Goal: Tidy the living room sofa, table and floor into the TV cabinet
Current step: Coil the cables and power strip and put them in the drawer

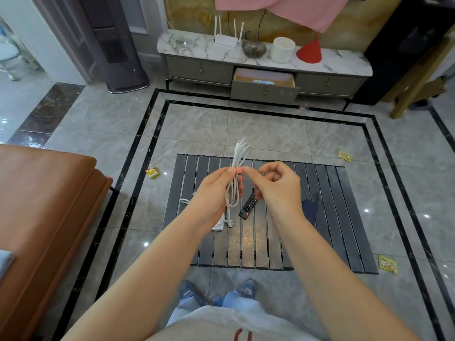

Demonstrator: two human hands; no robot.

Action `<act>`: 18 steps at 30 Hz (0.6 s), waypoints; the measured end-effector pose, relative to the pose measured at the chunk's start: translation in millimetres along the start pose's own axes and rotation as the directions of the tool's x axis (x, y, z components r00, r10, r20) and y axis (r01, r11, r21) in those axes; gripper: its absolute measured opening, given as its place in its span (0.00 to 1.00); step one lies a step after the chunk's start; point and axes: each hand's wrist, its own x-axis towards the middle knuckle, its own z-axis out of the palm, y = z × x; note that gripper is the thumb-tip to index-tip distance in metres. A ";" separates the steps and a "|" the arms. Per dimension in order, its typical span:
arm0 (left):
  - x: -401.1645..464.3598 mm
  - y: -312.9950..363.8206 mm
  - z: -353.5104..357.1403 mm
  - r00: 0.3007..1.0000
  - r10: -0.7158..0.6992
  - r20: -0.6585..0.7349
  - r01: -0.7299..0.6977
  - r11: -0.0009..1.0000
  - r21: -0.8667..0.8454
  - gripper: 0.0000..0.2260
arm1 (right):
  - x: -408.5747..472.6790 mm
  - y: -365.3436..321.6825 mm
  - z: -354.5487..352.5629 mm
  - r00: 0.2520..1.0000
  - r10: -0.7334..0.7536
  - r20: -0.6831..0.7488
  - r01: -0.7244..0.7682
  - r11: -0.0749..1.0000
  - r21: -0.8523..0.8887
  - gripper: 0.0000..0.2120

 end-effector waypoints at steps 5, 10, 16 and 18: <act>-3.8 1.2 -3.1 0.999 0.019 0.029 -0.019 1.000 0.013 0.12 | 1.0 0.7 -3.6 0.988 0.081 0.128 -0.084 0.996 0.016 0.10; -5.7 -5.3 -2.7 0.992 0.026 0.121 -0.041 0.992 0.119 0.11 | 1.5 3.2 8.3 0.928 0.155 0.339 -0.166 0.986 0.005 0.18; -9.8 -7.2 -9.0 0.980 -0.023 0.197 -0.066 0.898 0.435 0.06 | 6.1 2.9 9.3 0.906 0.259 0.334 -0.346 0.908 0.237 0.12; -12.2 -6.6 -7.0 0.973 -0.040 0.229 -0.086 0.854 0.514 0.06 | 4.3 1.7 8.9 0.877 0.275 0.393 -0.400 0.872 0.282 0.12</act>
